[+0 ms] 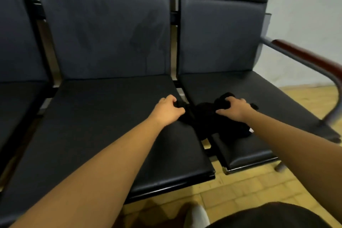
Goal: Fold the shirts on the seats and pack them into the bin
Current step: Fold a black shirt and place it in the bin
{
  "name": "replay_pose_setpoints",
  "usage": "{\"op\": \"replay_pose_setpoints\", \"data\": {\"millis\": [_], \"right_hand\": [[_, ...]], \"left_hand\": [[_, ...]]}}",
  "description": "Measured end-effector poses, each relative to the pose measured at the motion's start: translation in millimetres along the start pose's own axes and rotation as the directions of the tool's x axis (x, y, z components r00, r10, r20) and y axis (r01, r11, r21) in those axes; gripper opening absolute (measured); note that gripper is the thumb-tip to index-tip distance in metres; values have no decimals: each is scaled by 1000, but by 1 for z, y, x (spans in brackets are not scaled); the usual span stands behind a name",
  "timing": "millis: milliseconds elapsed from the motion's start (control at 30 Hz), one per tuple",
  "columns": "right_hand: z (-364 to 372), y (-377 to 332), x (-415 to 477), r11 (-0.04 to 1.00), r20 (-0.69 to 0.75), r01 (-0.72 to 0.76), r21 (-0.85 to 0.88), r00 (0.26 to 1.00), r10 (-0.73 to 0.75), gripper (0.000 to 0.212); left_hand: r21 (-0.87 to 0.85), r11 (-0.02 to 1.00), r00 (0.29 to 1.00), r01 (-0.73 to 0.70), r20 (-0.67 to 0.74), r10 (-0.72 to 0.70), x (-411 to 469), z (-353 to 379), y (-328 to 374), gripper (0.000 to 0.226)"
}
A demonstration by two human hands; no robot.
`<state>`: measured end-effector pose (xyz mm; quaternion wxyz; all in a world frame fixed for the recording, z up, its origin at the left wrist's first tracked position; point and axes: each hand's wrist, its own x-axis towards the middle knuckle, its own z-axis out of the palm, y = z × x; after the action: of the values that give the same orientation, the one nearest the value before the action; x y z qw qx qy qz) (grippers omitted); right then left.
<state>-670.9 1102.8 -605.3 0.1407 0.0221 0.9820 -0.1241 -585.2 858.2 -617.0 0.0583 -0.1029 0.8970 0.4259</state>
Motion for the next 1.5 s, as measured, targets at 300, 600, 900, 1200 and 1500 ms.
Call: {"op": "replay_pose_setpoints", "data": {"millis": [300,600,900,1200,1500], "right_hand": [[25,8,-6,986,-153,149,78,979,-136,34],[-31,-80,-83,586,-250,407,701,909,-333,25],[-15,-171,-166,417,-152,402,815,843,-516,19],[10,-198,-185,432,-130,525,733,732,-669,14],[4,-186,-178,539,-194,705,461,673,-714,14]], "left_hand": [[315,946,982,-74,-143,124,14,56,-17,30],[-473,874,926,-108,-368,-85,-43,-61,4,6],[-324,919,941,-225,-317,119,-126,-129,-38,65],[-60,974,928,-220,-320,190,-155,-150,-69,12],[-201,969,955,-147,-283,86,-173,-158,-61,26]]}}
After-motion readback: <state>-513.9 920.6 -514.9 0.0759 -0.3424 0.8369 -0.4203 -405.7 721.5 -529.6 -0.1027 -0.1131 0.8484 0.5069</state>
